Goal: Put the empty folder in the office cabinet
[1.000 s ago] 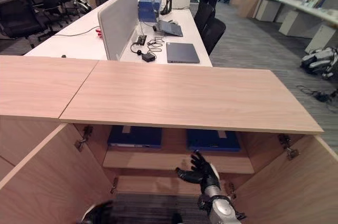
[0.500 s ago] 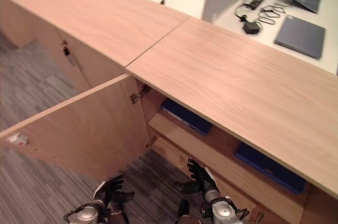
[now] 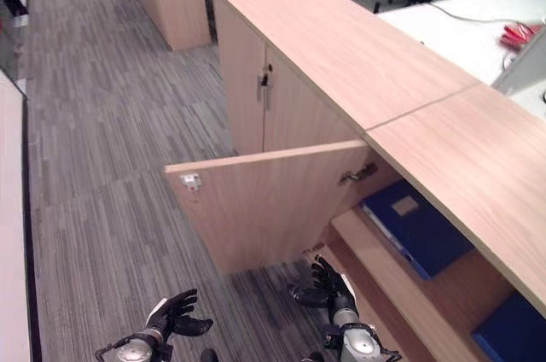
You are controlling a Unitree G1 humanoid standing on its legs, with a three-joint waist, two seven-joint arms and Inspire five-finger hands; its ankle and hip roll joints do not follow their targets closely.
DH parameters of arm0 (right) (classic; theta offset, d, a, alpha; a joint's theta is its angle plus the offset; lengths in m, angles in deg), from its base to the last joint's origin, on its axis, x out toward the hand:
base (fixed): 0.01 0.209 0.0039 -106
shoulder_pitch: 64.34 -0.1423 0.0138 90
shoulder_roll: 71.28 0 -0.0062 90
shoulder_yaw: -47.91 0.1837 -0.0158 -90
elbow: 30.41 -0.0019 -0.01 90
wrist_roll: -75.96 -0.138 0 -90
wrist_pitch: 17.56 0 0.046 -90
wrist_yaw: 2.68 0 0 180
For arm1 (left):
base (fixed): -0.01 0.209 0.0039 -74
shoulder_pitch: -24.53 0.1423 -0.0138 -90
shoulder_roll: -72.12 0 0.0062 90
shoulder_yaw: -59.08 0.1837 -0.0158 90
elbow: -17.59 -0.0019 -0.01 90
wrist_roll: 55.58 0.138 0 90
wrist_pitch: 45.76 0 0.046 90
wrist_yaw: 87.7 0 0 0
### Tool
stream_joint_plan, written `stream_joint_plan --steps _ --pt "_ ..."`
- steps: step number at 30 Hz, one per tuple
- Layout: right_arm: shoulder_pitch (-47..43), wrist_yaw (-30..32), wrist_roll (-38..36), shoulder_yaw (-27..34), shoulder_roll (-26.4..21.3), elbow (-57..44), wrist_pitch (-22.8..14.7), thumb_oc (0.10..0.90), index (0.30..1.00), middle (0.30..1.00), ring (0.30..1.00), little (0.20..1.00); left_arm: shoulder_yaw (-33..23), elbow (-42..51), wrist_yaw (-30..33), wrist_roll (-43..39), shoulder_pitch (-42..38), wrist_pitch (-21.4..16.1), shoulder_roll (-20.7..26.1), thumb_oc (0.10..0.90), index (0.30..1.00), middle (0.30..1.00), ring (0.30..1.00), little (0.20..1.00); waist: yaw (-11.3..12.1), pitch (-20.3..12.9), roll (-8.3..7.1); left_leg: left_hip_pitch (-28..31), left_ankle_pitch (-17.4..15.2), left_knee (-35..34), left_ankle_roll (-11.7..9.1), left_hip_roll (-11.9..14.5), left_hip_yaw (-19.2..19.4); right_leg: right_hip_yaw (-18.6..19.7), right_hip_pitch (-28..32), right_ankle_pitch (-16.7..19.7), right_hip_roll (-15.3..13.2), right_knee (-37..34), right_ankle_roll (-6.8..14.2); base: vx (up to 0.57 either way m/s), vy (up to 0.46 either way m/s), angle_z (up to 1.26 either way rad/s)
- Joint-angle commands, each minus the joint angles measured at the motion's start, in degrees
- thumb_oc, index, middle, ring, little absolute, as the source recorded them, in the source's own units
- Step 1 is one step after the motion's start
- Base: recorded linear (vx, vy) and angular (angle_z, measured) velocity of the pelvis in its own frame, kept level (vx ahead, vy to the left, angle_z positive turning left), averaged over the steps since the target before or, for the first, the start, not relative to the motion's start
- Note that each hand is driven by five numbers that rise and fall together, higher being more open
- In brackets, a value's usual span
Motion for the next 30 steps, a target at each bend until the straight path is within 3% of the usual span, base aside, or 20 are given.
stream_joint_plan --steps 1,2,3,5,6,9,13,14,16,21,25,30 --pt "-3.2 0.5 -2.0 0.7 2.0 -4.6 -3.5 0.800 0.900 0.900 0.900 0.900 -1.6 3.8 0.9 2.5 -2.9 -2.8 2.3 0.800 0.900 0.900 0.900 0.900 1.0 -0.6 -3.14 6.0 -6.0 -1.2 -5.5 2.2 1.8 2.6 -4.0 9.7 -0.6 -8.7 5.0 -0.12 0.111 0.15" --pt "-3.1 0.6 -2.2 0.7 2.7 -4.6 -3.4 0.800 0.900 0.900 0.900 0.900 -2.1 4.1 1.5 2.3 -3.1 -2.9 2.9 0.800 0.900 0.900 0.900 0.900 0.8 -0.1 -3.20 5.5 -5.8 -1.4 -5.3 2.1 1.1 5.5 -5.0 9.9 0.0 -7.4 5.5 -0.15 0.103 0.24" --pt "-2.8 0.7 -2.8 0.8 3.2 -5.1 -3.4 0.800 0.900 0.900 0.900 0.900 -2.3 4.4 2.0 2.1 -3.5 -3.0 3.6 0.800 0.900 0.900 0.900 0.900 0.4 0.3 -3.09 4.9 -5.5 -1.6 -5.0 2.2 0.0 10.7 -6.3 9.4 1.8 -5.9 5.5 -0.12 0.135 0.47" --pt "-2.1 0.9 -4.0 1.1 3.6 -5.5 -3.8 0.800 0.900 0.900 0.900 0.900 -2.0 5.2 2.8 2.0 -4.8 -3.4 4.2 0.800 0.900 0.900 0.900 0.900 -0.1 0.8 -2.34 3.7 -4.9 -1.7 -3.7 1.6 -1.8 17.5 -5.7 5.1 5.7 -3.4 5.5 -0.14 0.244 0.49" --pt "-1.8 0.9 -4.2 1.2 3.7 -5.7 -3.8 0.800 0.900 0.900 0.900 0.900 -1.8 6.0 2.9 1.9 -4.8 -3.2 4.3 0.800 0.900 0.900 0.900 0.900 0.0 0.5 -2.15 3.0 -4.7 -1.9 -2.9 1.2 -2.4 18.1 -5.2 3.3 6.1 -2.6 5.2 -0.12 0.256 0.47" --pt "-0.5 1.2 -4.1 1.7 4.1 -5.4 -4.1 0.800 0.900 0.900 0.900 0.900 -1.5 10.2 3.1 1.8 -4.4 -3.6 4.9 0.800 0.900 0.900 0.900 0.900 1.2 -0.8 -2.11 1.2 -4.0 -2.4 -1.7 -0.5 -3.0 15.8 -1.6 -0.2 7.9 -3.5 3.5 -0.07 0.148 0.38" --pt "0.2 1.9 -2.6 1.8 4.5 -4.4 -3.5 0.800 0.900 0.900 0.900 0.900 -3.0 16.5 3.0 -0.3 -3.1 -4.3 5.4 0.800 0.900 0.900 0.900 0.900 2.5 -2.1 -2.43 0.7 -4.0 -2.4 -1.8 -1.2 -2.8 15.3 -0.1 0.5 8.2 -7.4 3.6 -0.01 0.032 -0.02" --pt "0.3 2.1 -2.5 5.1 3.4 -4.0 -4.4 0.800 0.900 0.900 0.900 0.900 -8.7 15.7 -2.7 -2.3 5.6 -7.9 10.6 0.800 0.900 0.900 0.900 0.900 4.0 -1.8 -1.54 0.4 -3.7 -2.4 -1.9 -1.4 -3.4 14.9 0.8 0.5 8.1 -9.0 3.6 0.00 0.070 -0.24" --pt "-1.5 1.4 -1.9 3.8 3.4 -3.2 -5.7 0.800 0.900 0.900 0.900 0.900 -8.4 6.5 1.1 -2.2 -4.1 -8.3 8.9 0.800 0.900 0.900 0.900 0.900 2.8 -2.9 -1.38 0.9 -3.8 -2.4 -2.3 -1.5 -2.9 15.9 1.4 0.9 7.9 -11.1 3.4 0.04 0.072 -0.20" --pt "-0.8 0.3 -1.5 3.2 3.7 -2.7 -6.5 0.800 0.900 0.900 0.900 0.900 -8.6 9.1 3.3 -2.9 -7.8 -10.0 7.1 0.800 0.900 0.900 0.900 0.900 1.6 -3.6 -1.32 3.5 -4.8 -2.4 -2.4 -1.8 -2.5 16.7 3.9 1.0 8.0 -13.9 2.9 0.09 0.025 0.02" --pt "0.3 -0.4 -1.3 2.3 3.7 -2.9 -6.3 0.800 0.900 0.900 0.900 0.900 -9.0 9.3 4.0 -2.8 -10.5 -10.3 7.8 0.800 0.900 0.900 0.900 0.900 0.7 -4.2 -1.05 4.7 -5.2 -2.4 -2.6 -1.8 -2.0 16.8 5.3 0.9 8.1 -15.0 2.8 0.05 0.002 -0.07" --pt "2.4 -2.9 -1.1 0.3 2.0 -3.9 -5.9 0.800 0.900 0.900 0.900 0.900 -8.9 4.8 5.7 -3.8 -21.6 -10.6 12.3 0.800 0.900 0.900 0.900 0.900 -2.3 -5.0 -0.06 6.2 -5.7 -2.4 -3.0 -1.8 -1.6 18.9 5.4 0.7 7.6 -14.4 3.0 0.05 -0.002 -0.05"
